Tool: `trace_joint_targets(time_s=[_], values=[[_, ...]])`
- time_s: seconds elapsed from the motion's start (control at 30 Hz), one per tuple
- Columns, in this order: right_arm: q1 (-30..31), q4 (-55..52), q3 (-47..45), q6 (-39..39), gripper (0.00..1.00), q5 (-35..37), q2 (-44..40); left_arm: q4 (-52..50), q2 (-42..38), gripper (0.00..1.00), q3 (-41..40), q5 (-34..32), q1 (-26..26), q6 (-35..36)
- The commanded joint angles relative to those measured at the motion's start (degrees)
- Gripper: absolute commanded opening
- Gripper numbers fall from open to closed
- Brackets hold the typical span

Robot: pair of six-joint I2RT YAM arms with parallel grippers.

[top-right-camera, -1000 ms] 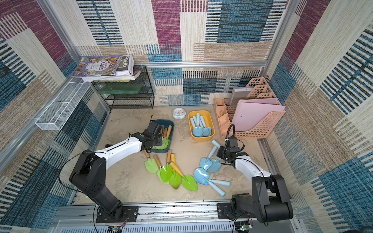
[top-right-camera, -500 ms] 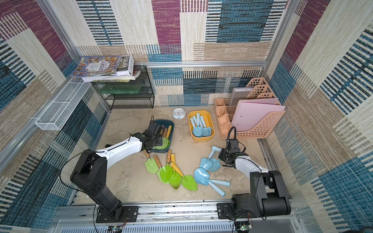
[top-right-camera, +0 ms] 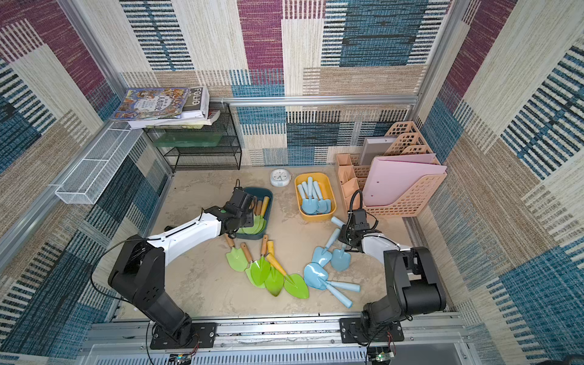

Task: Sort the small shovels by color and place them into the storage box
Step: Pick up the shovel from the center of the board.

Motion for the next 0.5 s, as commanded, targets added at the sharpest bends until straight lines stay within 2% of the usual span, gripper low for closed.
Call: trace_joint_targets(time_s=[0.0,0.2,0.47], values=[[0.16,-12.30,0.81,-2.80,0.13,-7.94,-2.17,-3.01,-0.31,0.55,0.71,0.98,0.02,-0.10],[-1.58,-16.62,4.22,-5.36,0.14,-18.22,-7.62,-6.57,-1.78,0.55,2.02,1.67,0.09,-0.91],[-3.21,-13.69,6.13,-2.61,0.16,-30.93,-6.14,-7.45,-1.93,0.55,3.97,4.63,0.08,-2.39]])
